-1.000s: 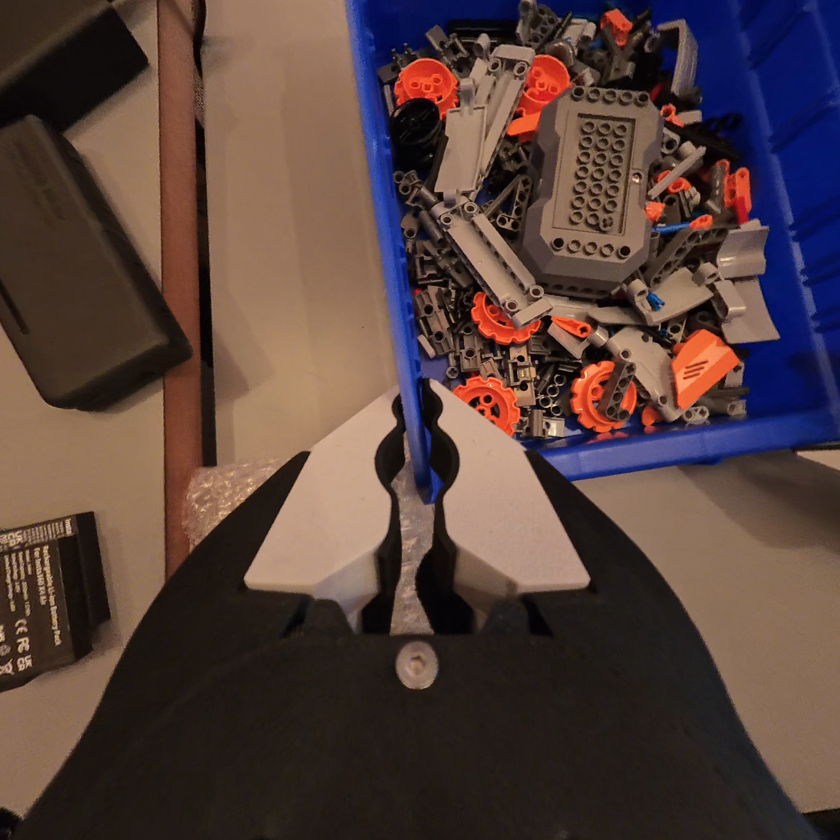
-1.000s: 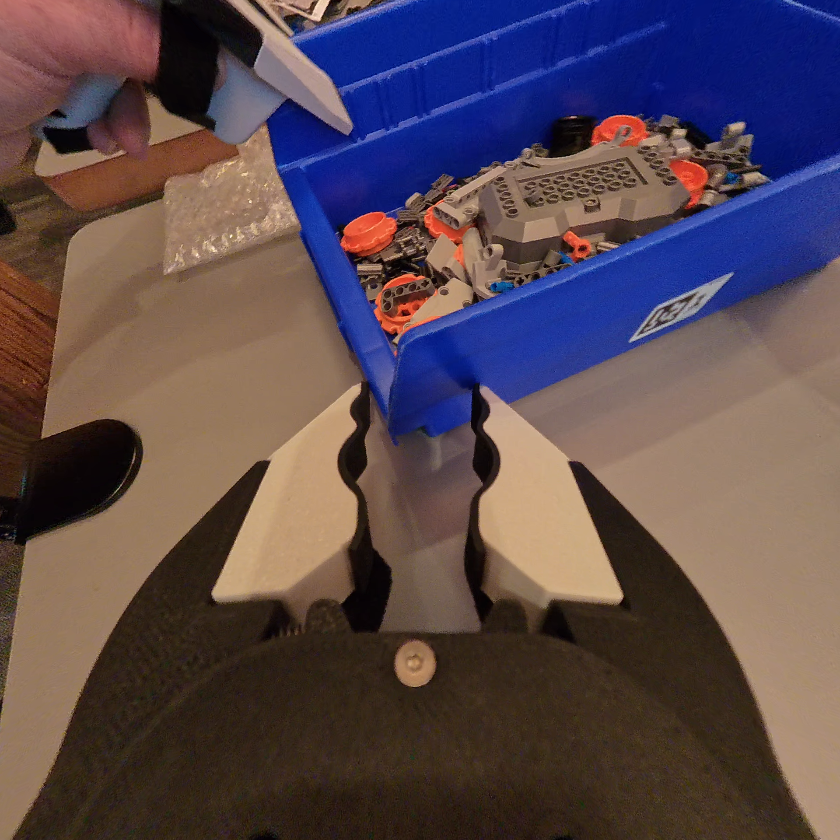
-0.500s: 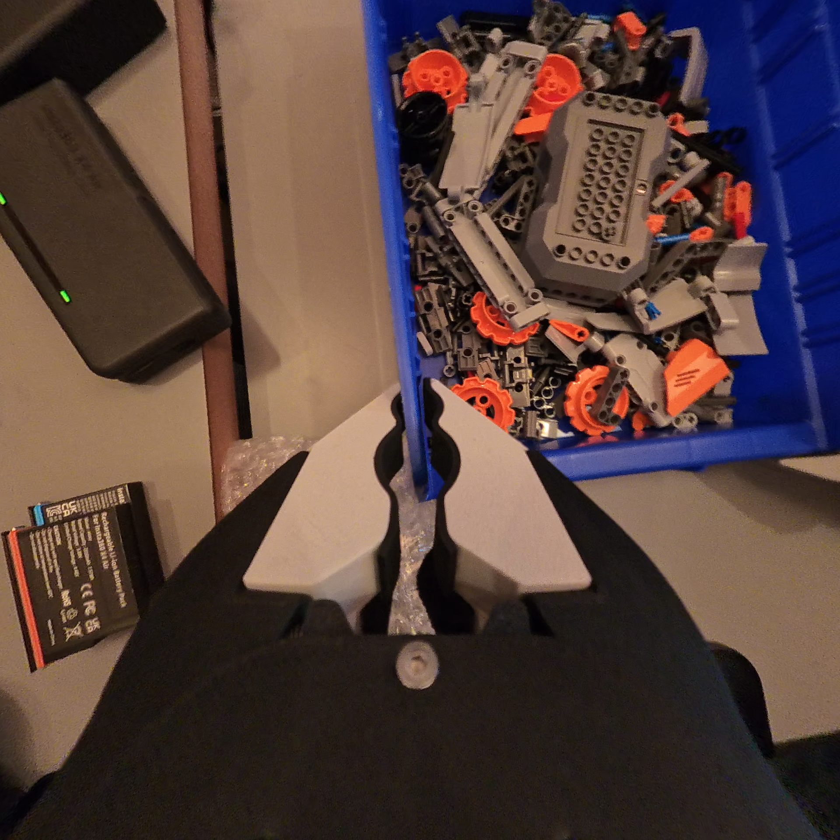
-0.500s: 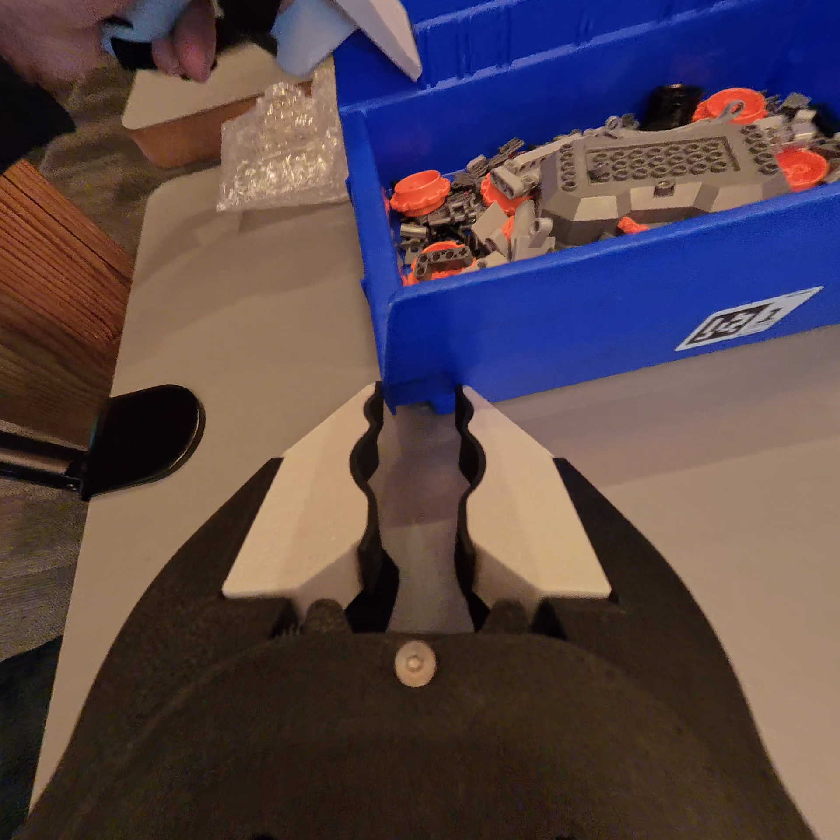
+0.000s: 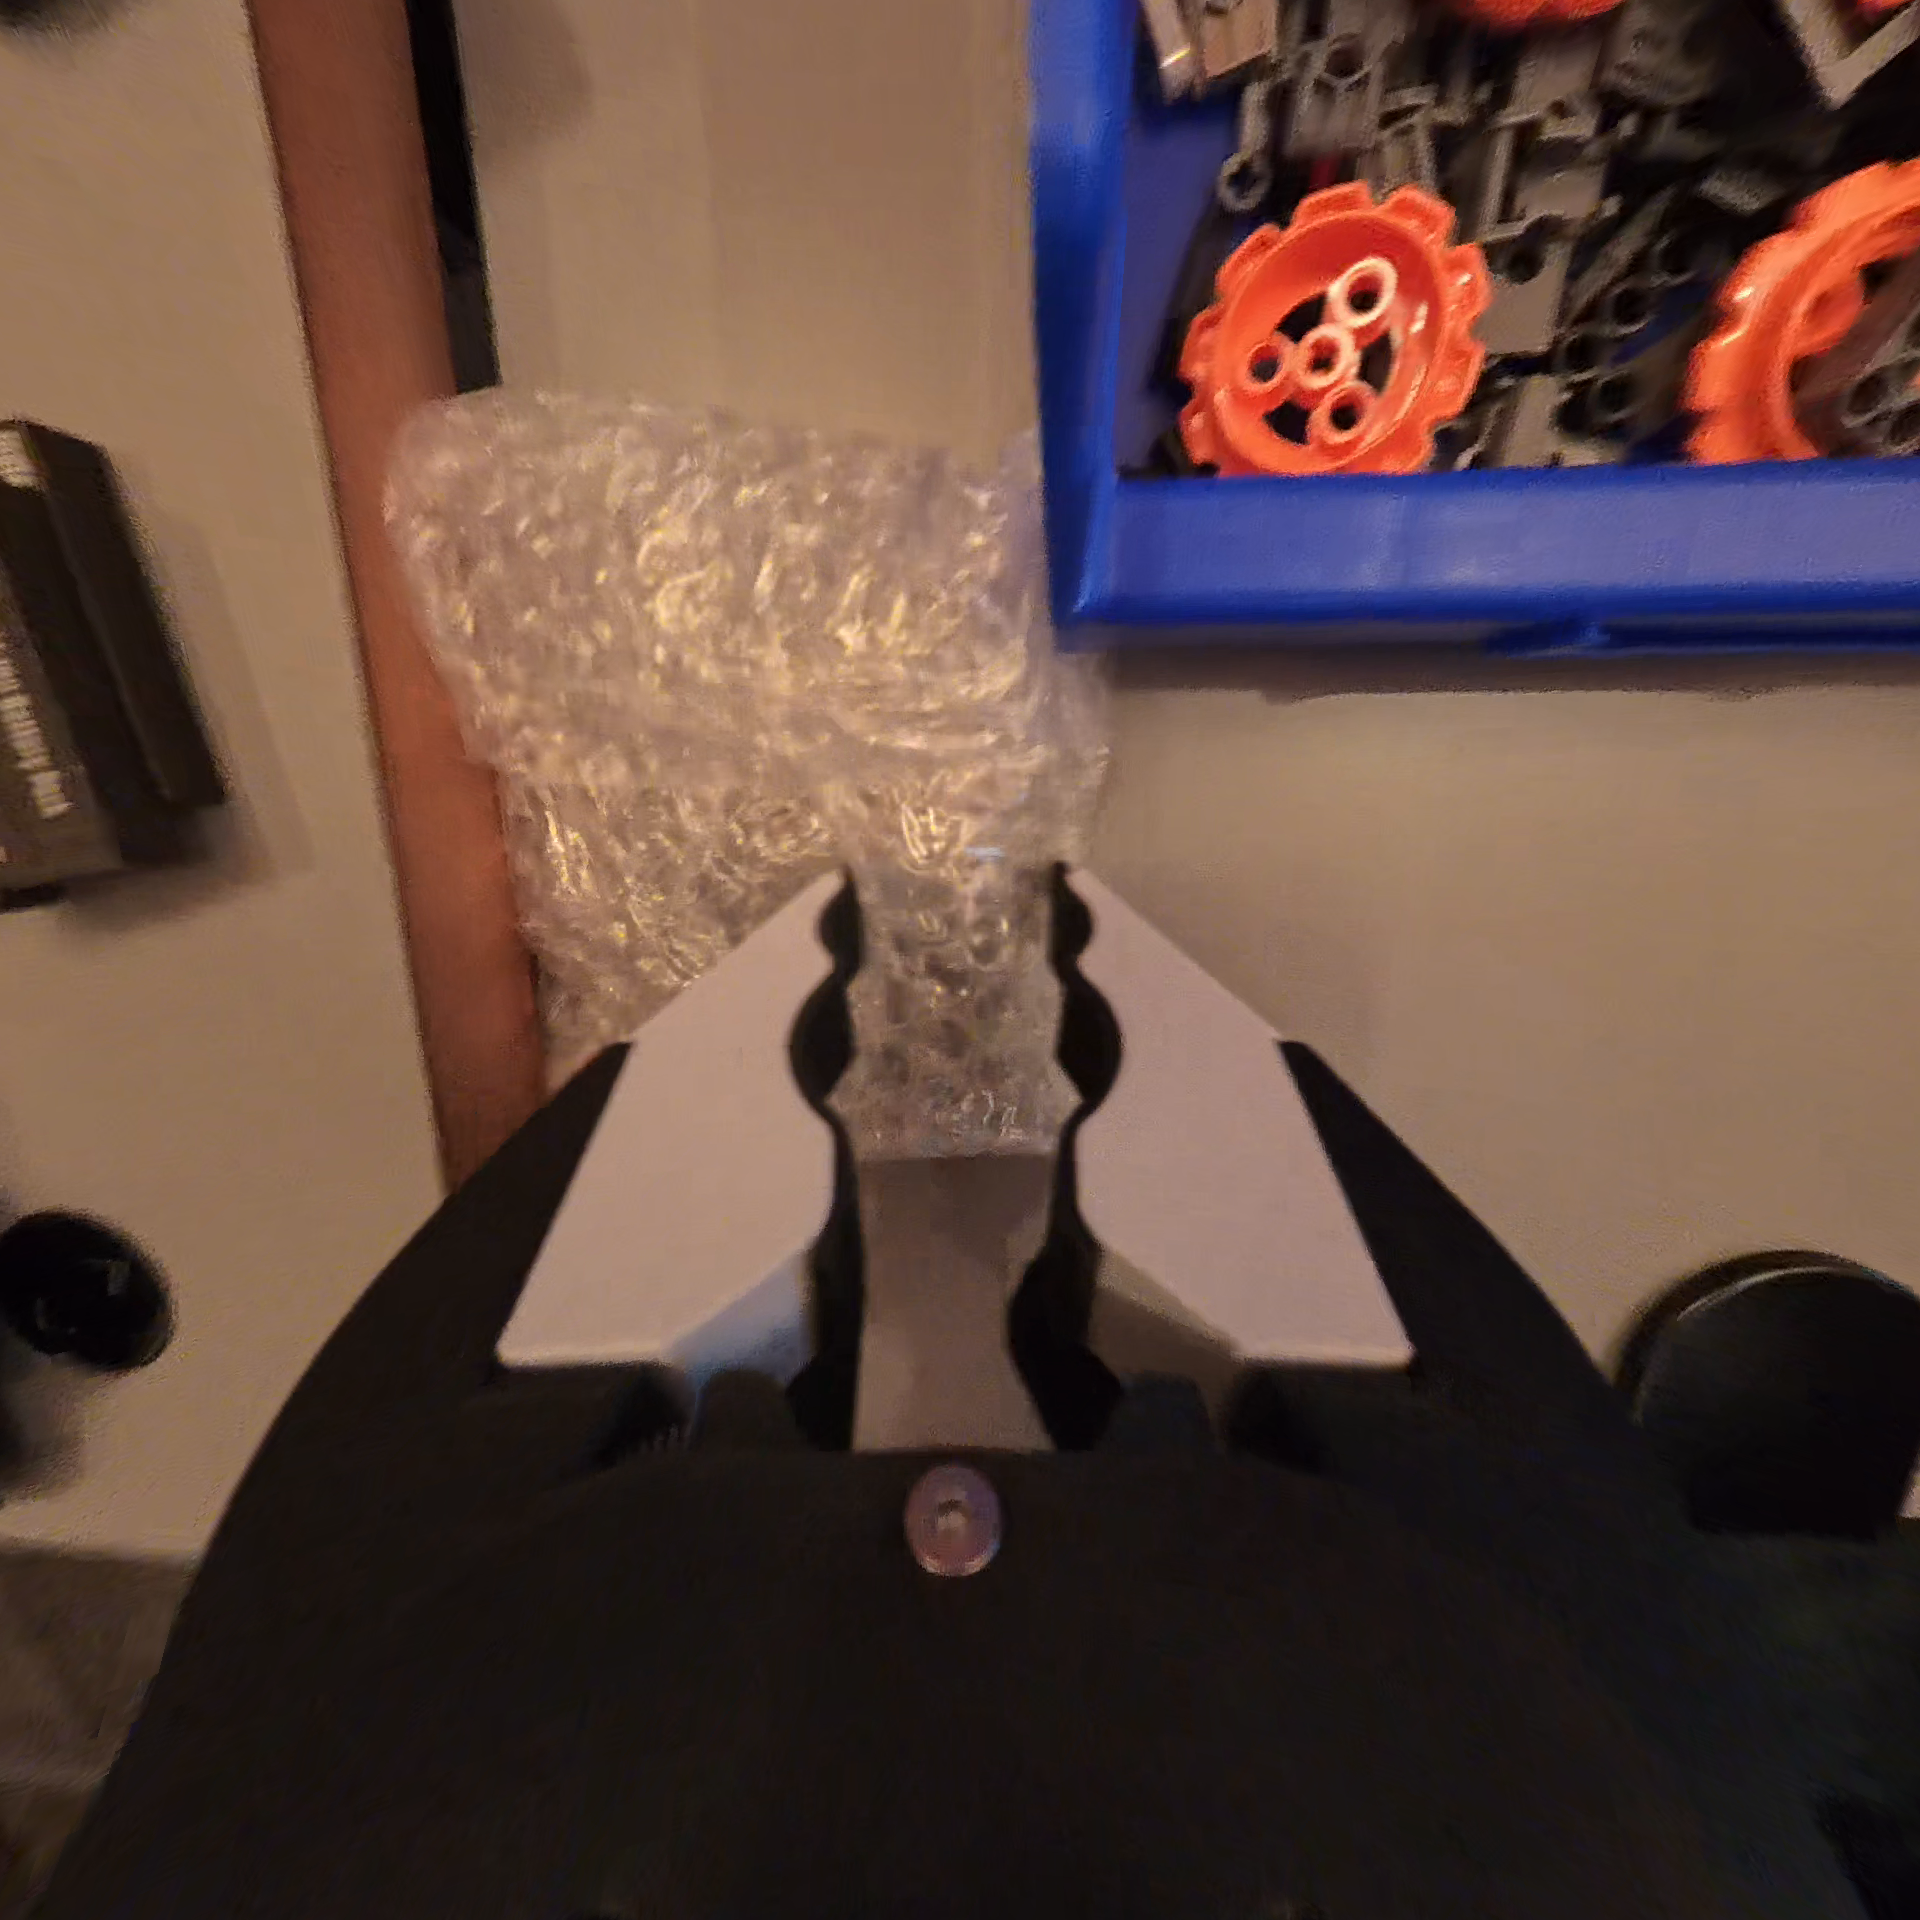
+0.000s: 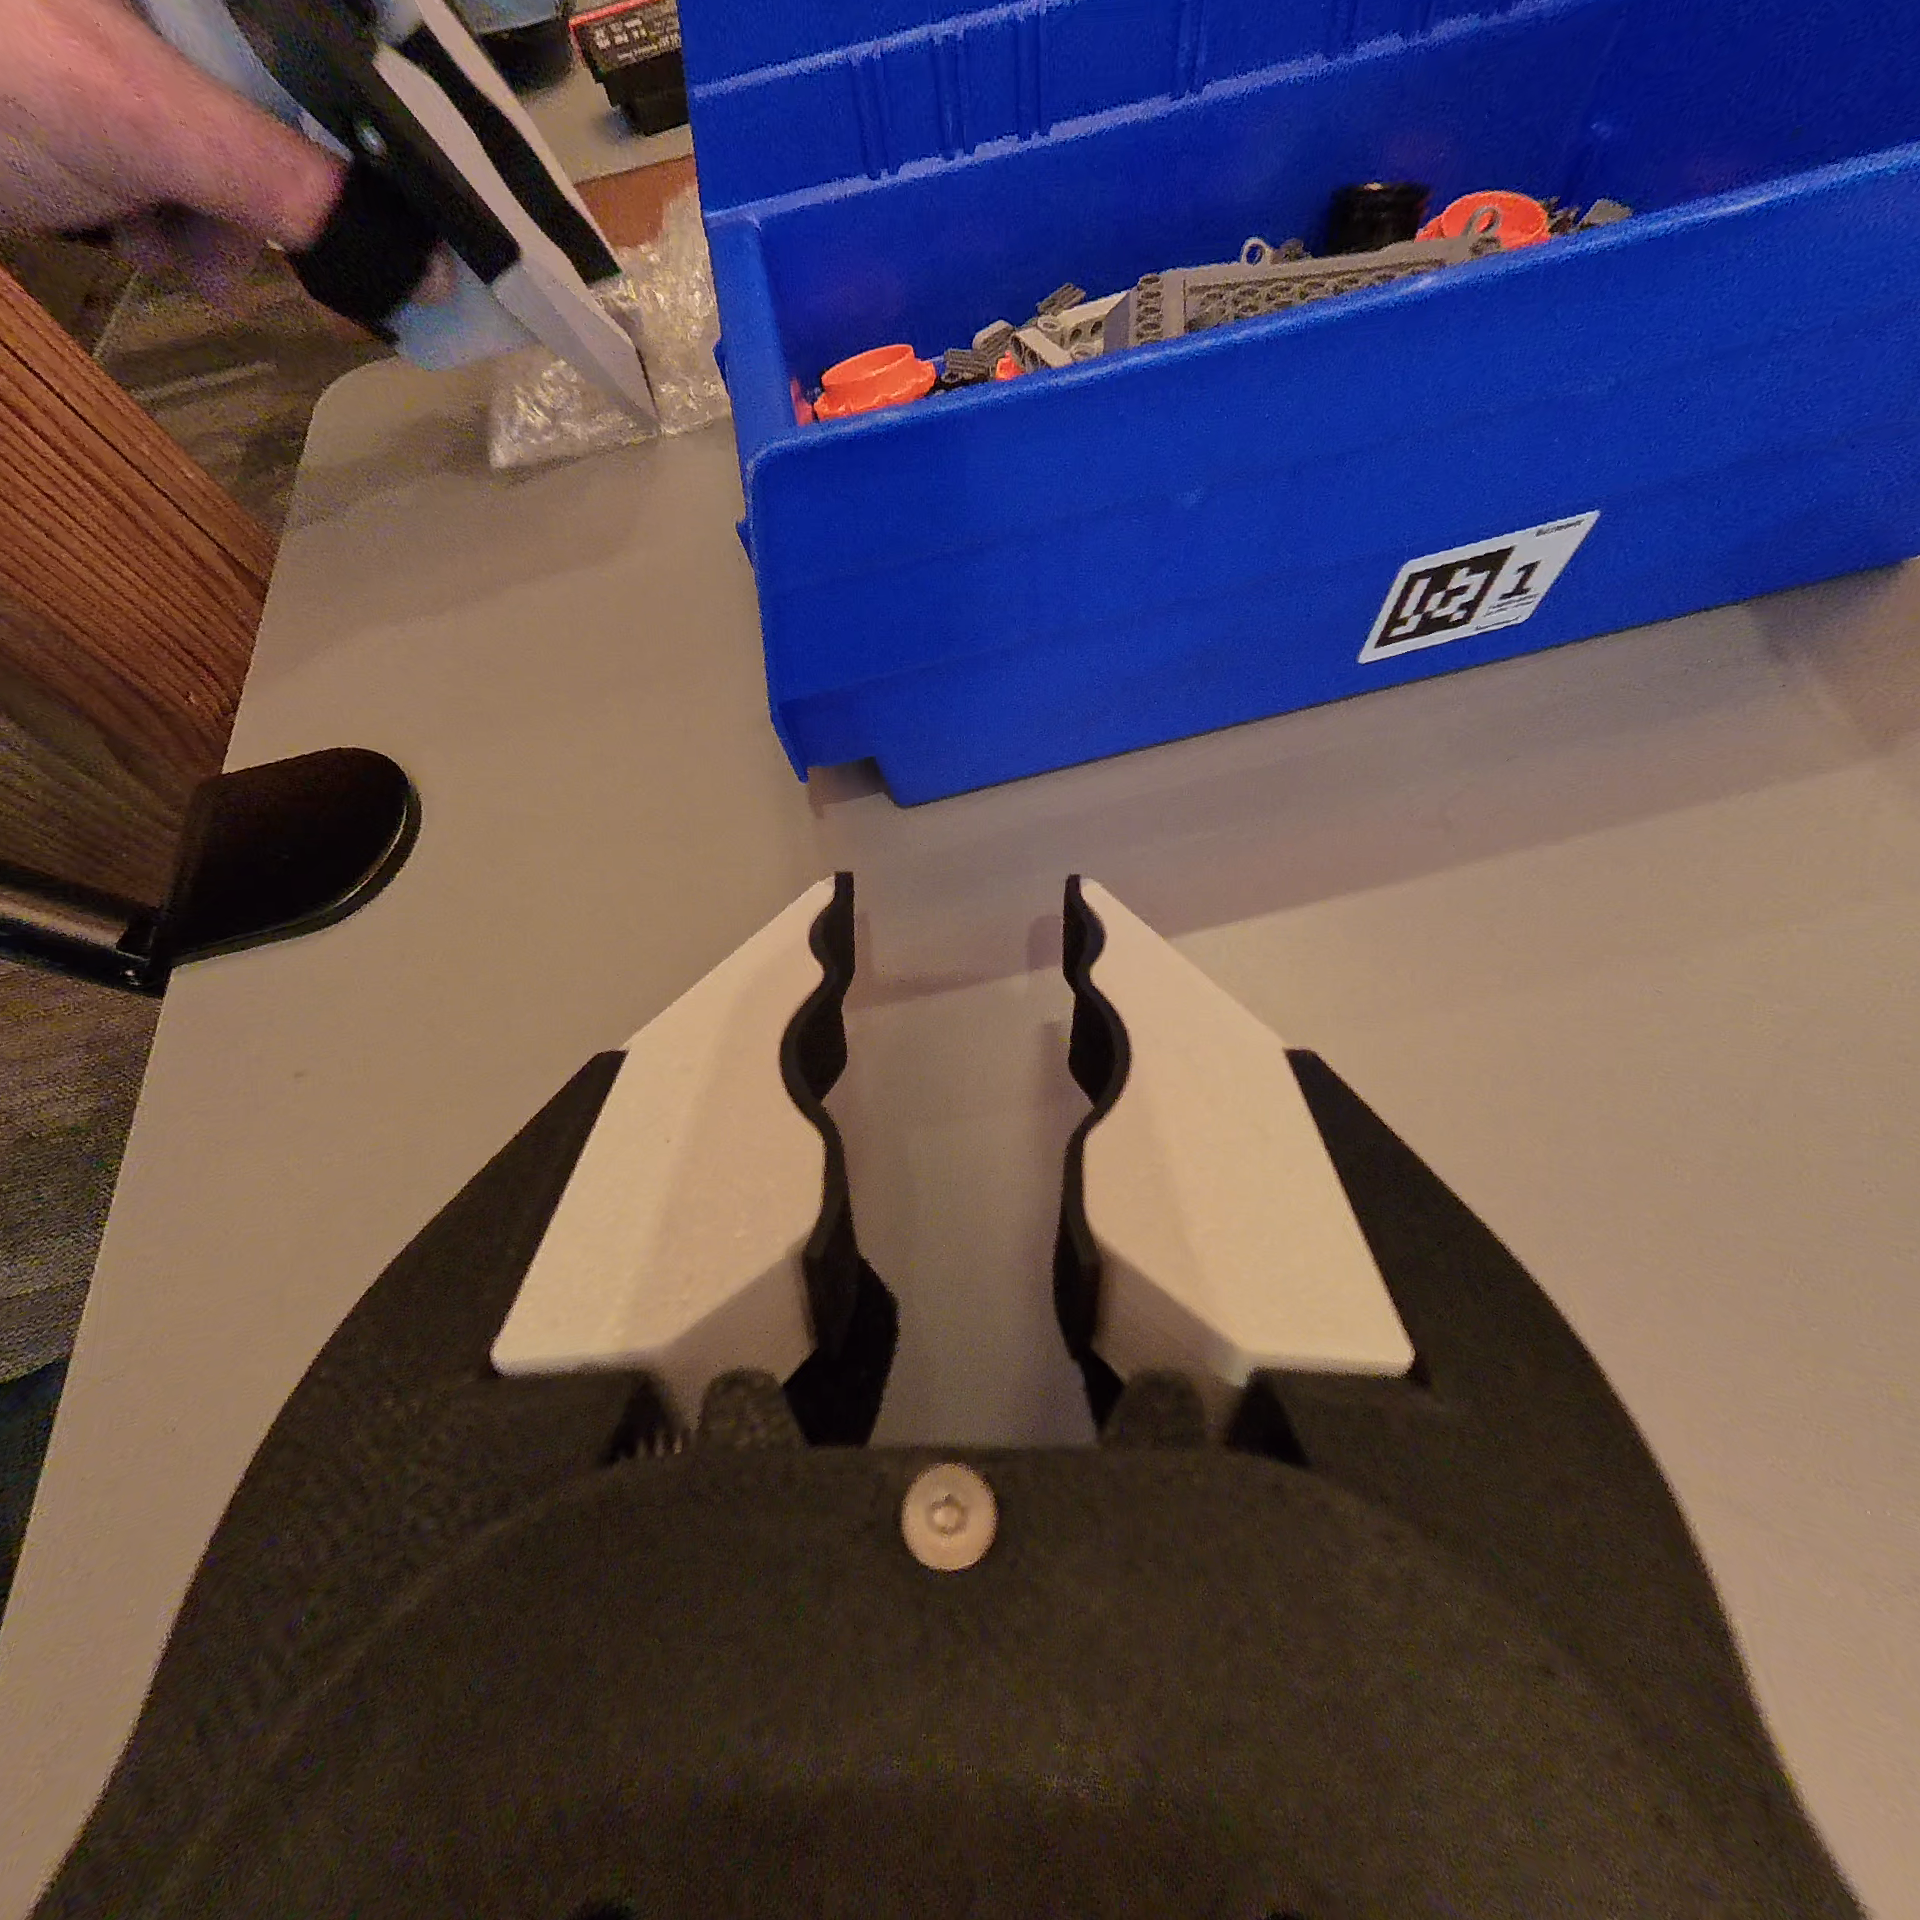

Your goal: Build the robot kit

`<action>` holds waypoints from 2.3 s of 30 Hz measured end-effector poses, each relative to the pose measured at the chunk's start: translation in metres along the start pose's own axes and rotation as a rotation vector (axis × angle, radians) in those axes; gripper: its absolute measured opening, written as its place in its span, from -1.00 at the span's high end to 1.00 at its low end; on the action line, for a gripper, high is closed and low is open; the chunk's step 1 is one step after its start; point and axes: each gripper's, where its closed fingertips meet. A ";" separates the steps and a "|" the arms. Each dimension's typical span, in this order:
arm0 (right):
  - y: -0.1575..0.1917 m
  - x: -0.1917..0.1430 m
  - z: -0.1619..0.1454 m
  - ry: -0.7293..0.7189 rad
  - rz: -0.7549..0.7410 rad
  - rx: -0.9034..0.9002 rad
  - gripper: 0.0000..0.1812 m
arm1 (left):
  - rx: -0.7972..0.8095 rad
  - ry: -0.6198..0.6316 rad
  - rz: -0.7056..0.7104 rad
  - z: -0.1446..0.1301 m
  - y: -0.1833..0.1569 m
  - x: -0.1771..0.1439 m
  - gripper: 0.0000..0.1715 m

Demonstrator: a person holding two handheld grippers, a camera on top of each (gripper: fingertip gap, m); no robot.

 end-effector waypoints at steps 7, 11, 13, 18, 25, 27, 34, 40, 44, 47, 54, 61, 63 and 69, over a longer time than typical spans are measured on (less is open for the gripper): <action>0.001 -0.001 0.000 0.002 -0.005 -0.022 0.64 | -0.024 -0.131 0.016 0.001 0.002 -0.038 1.00; 0.002 -0.012 0.009 -0.042 0.021 -0.020 0.71 | -0.027 -0.254 0.025 -0.001 -0.010 -0.095 1.00; 0.019 -0.031 0.029 -0.140 0.106 0.000 0.75 | 0.038 -0.395 0.041 0.006 -0.041 -0.133 1.00; 0.075 -0.101 0.085 -0.363 0.482 0.250 0.36 | 0.419 -0.576 0.114 0.024 -0.178 -0.156 1.00; 0.051 -0.173 0.088 -0.484 0.564 0.406 0.79 | 0.779 -0.642 0.034 0.045 -0.347 -0.104 0.96; 0.030 -0.197 0.079 -0.475 0.479 0.355 0.95 | 0.829 -0.720 -0.021 0.057 -0.383 -0.102 0.90; -0.102 -0.325 0.043 -0.263 -0.032 0.082 0.98 | 0.932 -0.893 -0.359 0.071 -0.490 -0.118 0.71; -0.256 -0.448 0.016 -0.164 -0.432 0.115 0.98 | 0.899 -0.857 -0.450 0.086 -0.494 -0.086 1.00; -0.395 -0.527 -0.029 -0.094 -0.694 0.263 0.98 | 0.878 -0.793 -0.455 0.084 -0.492 -0.044 0.99; -0.475 -0.554 -0.078 -0.130 -0.741 0.435 0.97 | 0.849 -0.744 -0.471 0.081 -0.490 -0.014 0.97; -0.542 -0.551 -0.204 0.254 -0.895 0.602 0.31 | 0.810 -0.678 -0.471 0.081 -0.475 0.019 0.97; -0.514 -0.596 -0.144 0.395 -1.016 0.346 0.33 | 0.772 -0.672 -0.475 0.083 -0.462 0.025 0.97; -0.510 -0.572 -0.117 0.357 -0.967 0.142 0.81 | 0.773 -0.679 -0.466 0.085 -0.462 0.025 0.97; -0.558 -0.494 -0.250 0.780 -0.760 0.239 1.00 | 0.767 -0.671 -0.456 0.085 -0.462 0.031 0.96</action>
Point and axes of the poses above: each gripper's, where its closed fingertips meet, x out along the fingers, z out of its top, y = z × x across the jaws, and after that the axes turned 11 degrees about -z, right-handed
